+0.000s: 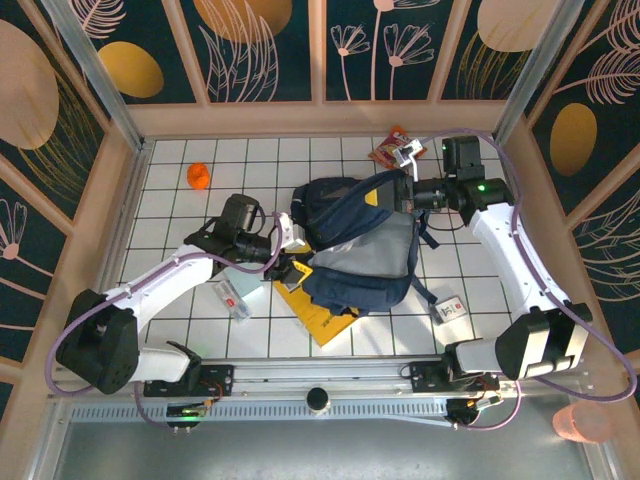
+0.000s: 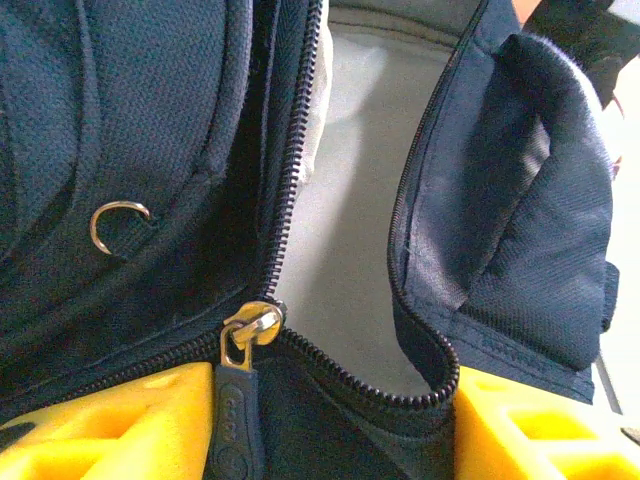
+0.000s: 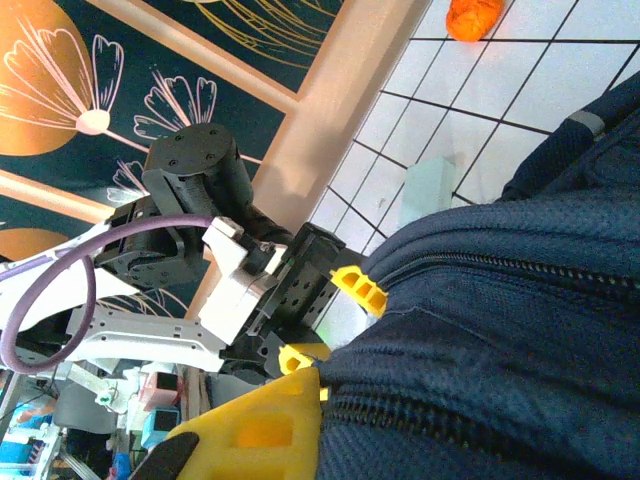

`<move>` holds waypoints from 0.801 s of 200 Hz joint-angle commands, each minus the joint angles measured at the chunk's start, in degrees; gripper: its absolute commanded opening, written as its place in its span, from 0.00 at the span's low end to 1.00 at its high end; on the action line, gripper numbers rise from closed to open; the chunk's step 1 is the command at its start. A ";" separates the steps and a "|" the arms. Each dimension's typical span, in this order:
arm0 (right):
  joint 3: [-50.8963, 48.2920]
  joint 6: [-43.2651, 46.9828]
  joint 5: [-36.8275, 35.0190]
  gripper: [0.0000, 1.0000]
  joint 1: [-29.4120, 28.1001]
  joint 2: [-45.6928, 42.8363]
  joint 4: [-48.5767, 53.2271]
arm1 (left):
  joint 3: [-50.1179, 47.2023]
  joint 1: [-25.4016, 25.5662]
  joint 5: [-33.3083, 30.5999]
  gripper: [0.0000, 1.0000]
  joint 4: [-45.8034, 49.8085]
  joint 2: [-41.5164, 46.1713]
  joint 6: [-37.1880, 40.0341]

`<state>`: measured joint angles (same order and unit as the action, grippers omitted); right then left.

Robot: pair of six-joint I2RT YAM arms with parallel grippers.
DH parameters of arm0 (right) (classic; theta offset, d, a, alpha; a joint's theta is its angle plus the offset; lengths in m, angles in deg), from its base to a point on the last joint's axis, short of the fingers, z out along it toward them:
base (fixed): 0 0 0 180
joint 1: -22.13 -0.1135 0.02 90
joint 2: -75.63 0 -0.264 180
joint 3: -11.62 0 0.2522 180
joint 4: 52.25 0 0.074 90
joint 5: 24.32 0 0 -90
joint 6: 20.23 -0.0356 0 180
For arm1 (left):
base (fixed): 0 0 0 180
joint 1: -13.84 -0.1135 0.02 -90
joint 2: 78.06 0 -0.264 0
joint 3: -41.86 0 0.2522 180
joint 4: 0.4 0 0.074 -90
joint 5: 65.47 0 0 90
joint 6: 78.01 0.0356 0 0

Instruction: Pack the student bag

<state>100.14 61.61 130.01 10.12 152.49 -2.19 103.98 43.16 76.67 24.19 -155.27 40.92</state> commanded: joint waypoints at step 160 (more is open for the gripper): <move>5.21 17.72 6.85 0.00 2.71 2.29 16.13 | -5.36 0.07 -2.33 0.74 -2.43 4.09 -1.77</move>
<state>102.26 77.00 131.76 12.79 155.35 13.61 96.87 40.63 77.80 17.96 -148.75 30.51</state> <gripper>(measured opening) 0.080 0.744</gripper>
